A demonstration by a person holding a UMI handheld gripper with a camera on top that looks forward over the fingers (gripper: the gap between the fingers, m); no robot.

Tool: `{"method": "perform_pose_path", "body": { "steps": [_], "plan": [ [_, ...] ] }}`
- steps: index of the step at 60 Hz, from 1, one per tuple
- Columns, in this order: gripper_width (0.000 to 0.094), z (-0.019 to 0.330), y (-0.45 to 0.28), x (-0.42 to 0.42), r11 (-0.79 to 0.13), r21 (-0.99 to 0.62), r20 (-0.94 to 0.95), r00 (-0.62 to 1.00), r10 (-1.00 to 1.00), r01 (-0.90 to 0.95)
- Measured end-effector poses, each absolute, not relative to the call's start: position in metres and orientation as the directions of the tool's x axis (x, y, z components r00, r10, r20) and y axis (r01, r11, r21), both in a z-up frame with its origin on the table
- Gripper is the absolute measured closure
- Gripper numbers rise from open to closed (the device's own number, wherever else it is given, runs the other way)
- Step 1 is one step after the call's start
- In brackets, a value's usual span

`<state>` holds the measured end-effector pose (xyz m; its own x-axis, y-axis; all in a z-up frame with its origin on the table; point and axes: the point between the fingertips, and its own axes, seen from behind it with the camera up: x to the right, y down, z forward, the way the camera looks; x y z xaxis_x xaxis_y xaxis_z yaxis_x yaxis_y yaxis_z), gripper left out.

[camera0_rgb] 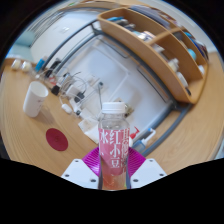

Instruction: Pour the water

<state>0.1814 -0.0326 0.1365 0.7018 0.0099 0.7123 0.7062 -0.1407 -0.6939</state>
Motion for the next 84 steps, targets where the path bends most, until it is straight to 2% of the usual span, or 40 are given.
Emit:
{"method": "perform_pose_path", "body": {
  "steps": [7, 13, 22, 31, 39, 57, 63, 67, 75, 80, 84],
  "plan": [
    [0.0617, 0.151, -0.018, 0.128, -0.098, -0.439, 0.894, 0.446, 0.052, 0.893],
    [0.0619, 0.157, -0.008, 0.089, -0.046, -0.209, 0.975, 0.211, 0.062, 0.977],
    [0.0619, 0.164, 0.000, 0.044, 0.009, 0.087, 0.995, -0.087, 0.052, 0.996],
    [0.0621, 0.167, 0.008, 0.020, 0.037, 0.310, 0.951, -0.310, 0.013, 0.950],
    [0.0618, 0.160, 0.013, 0.013, 0.027, 0.447, 0.894, -0.448, 0.014, 0.894],
    [0.0619, 0.156, 0.023, 0.014, 0.010, 0.482, 0.876, -0.482, 0.022, 0.876],
    [0.0617, 0.154, 0.021, 0.016, 0.021, 0.451, 0.892, -0.452, 0.028, 0.892],
    [0.0619, 0.152, 0.017, 0.017, 0.035, 0.336, 0.940, -0.338, 0.045, 0.941],
    [0.0617, 0.143, 0.008, 0.027, 0.014, -0.140, 0.978, 0.136, 0.158, 0.990],
    [0.0611, 0.139, 0.002, 0.021, -0.017, -0.456, 0.874, 0.451, 0.183, 0.890],
    [0.0612, 0.146, 0.000, 0.023, 0.015, -0.656, 0.742, 0.642, 0.195, 0.754]
  ]
}}
